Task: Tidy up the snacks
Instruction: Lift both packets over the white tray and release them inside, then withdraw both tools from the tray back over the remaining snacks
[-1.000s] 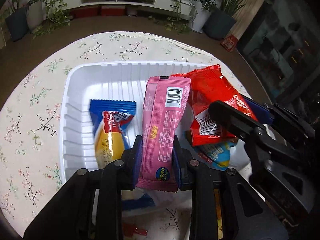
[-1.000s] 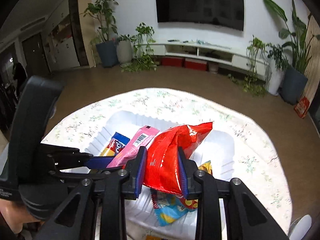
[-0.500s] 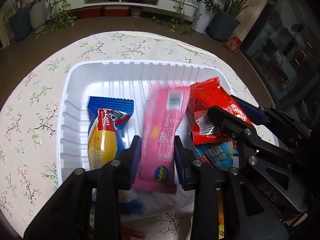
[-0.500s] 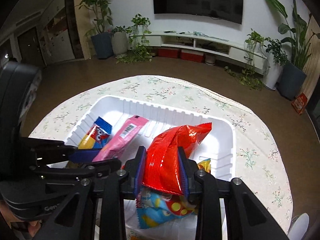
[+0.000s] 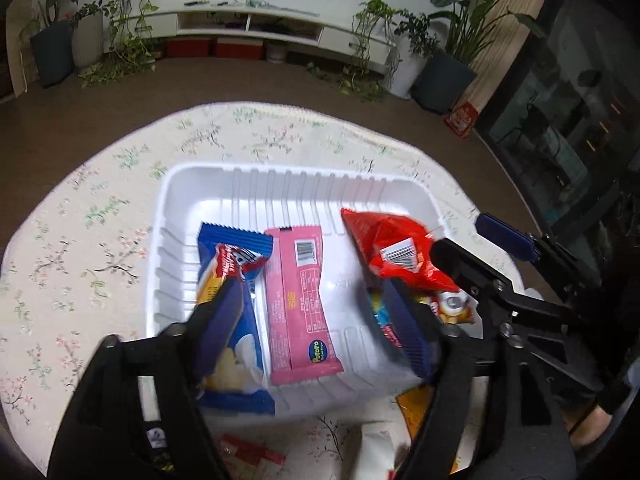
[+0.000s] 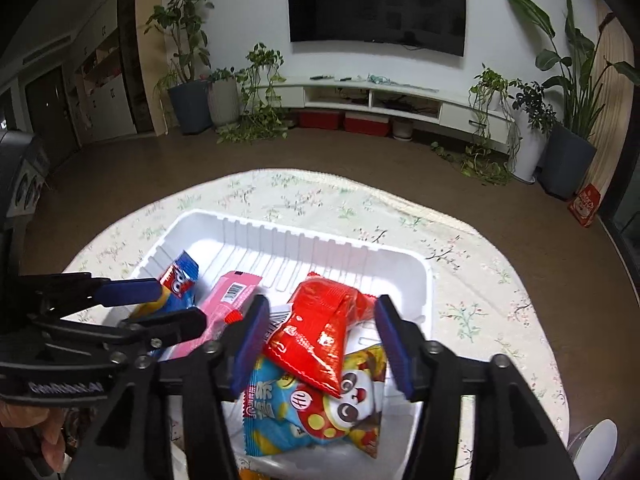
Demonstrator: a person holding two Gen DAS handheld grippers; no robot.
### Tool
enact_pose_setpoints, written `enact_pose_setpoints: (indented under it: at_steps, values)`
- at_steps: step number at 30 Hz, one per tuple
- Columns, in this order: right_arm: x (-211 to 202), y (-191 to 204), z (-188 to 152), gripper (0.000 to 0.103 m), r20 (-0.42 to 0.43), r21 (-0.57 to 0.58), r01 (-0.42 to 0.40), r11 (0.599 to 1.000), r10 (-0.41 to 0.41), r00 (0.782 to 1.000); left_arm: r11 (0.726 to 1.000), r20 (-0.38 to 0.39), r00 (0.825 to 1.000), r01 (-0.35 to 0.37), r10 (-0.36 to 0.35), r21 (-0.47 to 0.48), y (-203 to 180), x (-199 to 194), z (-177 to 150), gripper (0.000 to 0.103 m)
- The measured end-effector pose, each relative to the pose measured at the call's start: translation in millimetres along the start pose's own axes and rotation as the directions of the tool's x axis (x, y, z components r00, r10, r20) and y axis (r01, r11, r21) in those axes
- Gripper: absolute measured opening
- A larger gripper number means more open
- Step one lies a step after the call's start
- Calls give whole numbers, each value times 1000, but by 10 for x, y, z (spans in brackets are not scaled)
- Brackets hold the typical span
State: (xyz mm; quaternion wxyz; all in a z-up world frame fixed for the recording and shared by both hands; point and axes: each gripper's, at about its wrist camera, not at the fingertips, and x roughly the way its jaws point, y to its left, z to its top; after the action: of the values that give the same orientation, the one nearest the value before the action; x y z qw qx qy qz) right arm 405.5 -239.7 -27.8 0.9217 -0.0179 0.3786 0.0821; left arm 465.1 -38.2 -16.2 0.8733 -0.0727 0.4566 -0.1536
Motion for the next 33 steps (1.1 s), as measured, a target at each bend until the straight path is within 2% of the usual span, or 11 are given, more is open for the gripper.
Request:
enact_pose_setpoints:
  at_steps: [4, 8, 11, 12, 14, 17, 19, 21, 27, 30, 33]
  values:
    - [-268, -103, 25, 83, 53, 55, -23, 998, 20, 998, 1000, 36, 999, 12, -13, 24, -25, -366, -44, 101]
    - [-663, -219, -14, 90, 110, 124, -70, 990, 57, 992, 989, 152, 988, -1, -21, 145, -120, -959, -256, 102]
    - [-1043, -287, -127, 91, 152, 170, -131, 977, 106, 983, 991, 272, 962, -7, -31, 136, -30, -1446, -492, 102]
    - [-1166, -301, -183, 91, 164, 185, -150, 971, 120, 979, 996, 261, 965, -2, -23, 94, 70, -1612, -597, 102]
    - [-1414, -331, -345, 92, 191, 210, -189, 959, 150, 970, 999, 152, 988, -34, 28, 36, 265, -1757, -767, 102]
    - [-1724, -314, -645, 95, 213, 238, -222, 946, 172, 962, 999, 218, 976, -10, 19, -42, 602, -2071, -1164, 102]
    - [-1907, -293, -932, 95, 193, 271, -229, 935, 180, 965, 997, 180, 982, -42, 53, -64, 780, -2124, -1441, 102]
    - [-2028, -284, -1186, 95, 172, 319, -233, 919, 185, 967, 992, 120, 985, -115, 121, -57, 902, -2089, -1728, 102]
    - [-2309, -21, -1855, 91, 118, 368, -219, 904, 188, 975, 982, 14, 982, -186, 187, -27, 1111, -1928, -2166, 102]
    - [-2413, 239, -2063, 89, 84, 314, -157, 936, 137, 987, 977, 13, 977, -211, 212, -10, 1070, -1874, -2169, 102]
    - [-2386, 456, -2178, 86, 27, 276, -68, 959, 63, 998, 961, 20, 966, -259, 258, 101, 865, -1739, -2100, 102]
